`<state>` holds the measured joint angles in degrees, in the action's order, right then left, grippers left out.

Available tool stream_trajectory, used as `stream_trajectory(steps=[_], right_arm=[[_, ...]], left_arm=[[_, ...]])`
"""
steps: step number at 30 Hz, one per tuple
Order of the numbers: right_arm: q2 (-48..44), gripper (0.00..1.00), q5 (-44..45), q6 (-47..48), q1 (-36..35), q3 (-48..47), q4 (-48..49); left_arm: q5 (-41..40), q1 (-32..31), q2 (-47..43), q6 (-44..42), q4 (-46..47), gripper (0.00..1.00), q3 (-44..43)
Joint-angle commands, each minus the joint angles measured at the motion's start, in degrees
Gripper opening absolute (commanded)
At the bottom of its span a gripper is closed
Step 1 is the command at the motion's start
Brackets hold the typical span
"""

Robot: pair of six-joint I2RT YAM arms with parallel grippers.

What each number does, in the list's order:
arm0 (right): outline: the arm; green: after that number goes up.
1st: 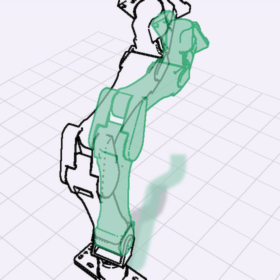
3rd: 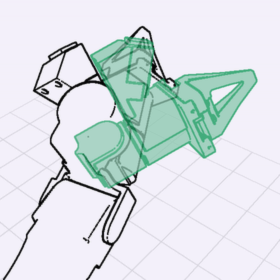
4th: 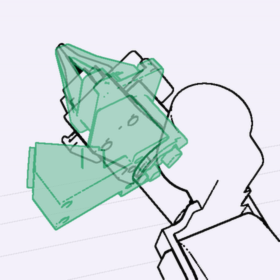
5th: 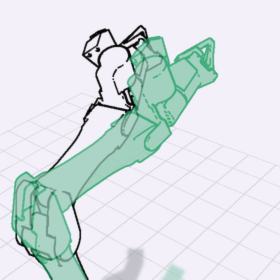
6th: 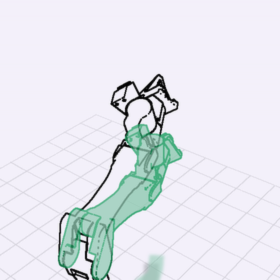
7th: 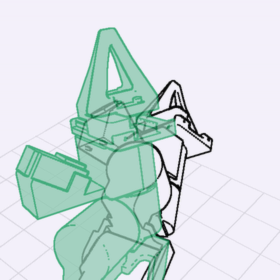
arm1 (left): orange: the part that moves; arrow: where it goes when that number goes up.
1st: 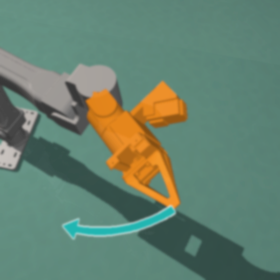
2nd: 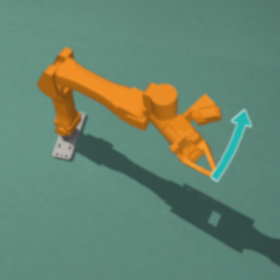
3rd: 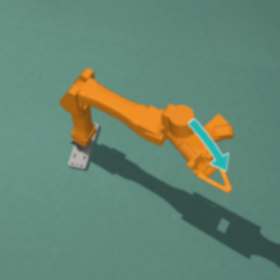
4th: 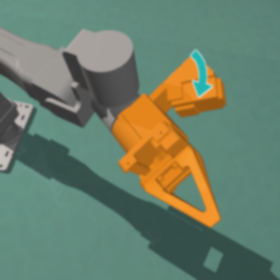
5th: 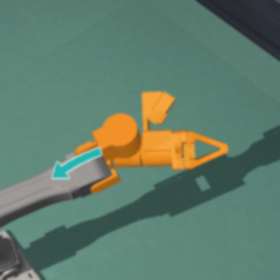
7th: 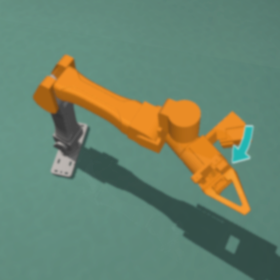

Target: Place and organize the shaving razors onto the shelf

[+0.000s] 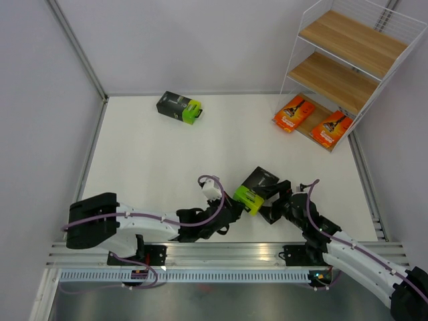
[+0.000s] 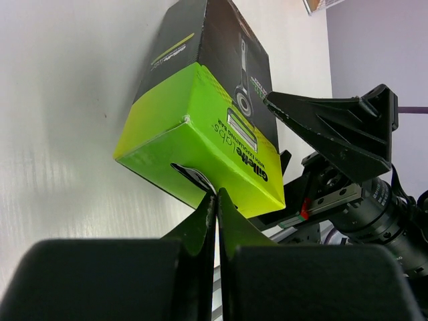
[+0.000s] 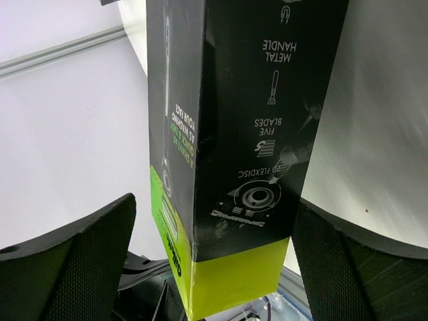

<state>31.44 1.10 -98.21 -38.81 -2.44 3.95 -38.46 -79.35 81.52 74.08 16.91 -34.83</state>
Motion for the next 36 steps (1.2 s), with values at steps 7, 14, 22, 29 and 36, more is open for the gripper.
stream_trajectory(steps=[7, 14, 22, 29, 36], right_arm=[[-2.3, 0.98, -0.8, -0.8, -0.3, -2.7, -1.9], [-4.8, 0.83, 0.7, -1.1, -0.3, -1.9, -3.1], [-4.8, 0.39, 2.9, 1.1, -0.4, -3.5, -3.9], [-3.0, 0.32, 5.7, 10.8, -0.4, -7.4, -6.9], [-5.7, 0.33, 10.8, 19.5, -0.4, -9.1, -5.0]], left_arm=[[-3.2, -2.6, 4.7, -0.6, 5.6, 0.02, -4.9], [-6.8, -3.8, 5.3, 2.7, 2.1, 0.02, -6.1], [-6.4, -4.3, 6.1, 2.9, -1.6, 0.02, -8.9], [-9.9, -4.1, 0.9, 2.0, -10.3, 0.36, -8.2], [-9.8, 0.6, -16.5, -3.4, -16.5, 0.75, 0.9]])
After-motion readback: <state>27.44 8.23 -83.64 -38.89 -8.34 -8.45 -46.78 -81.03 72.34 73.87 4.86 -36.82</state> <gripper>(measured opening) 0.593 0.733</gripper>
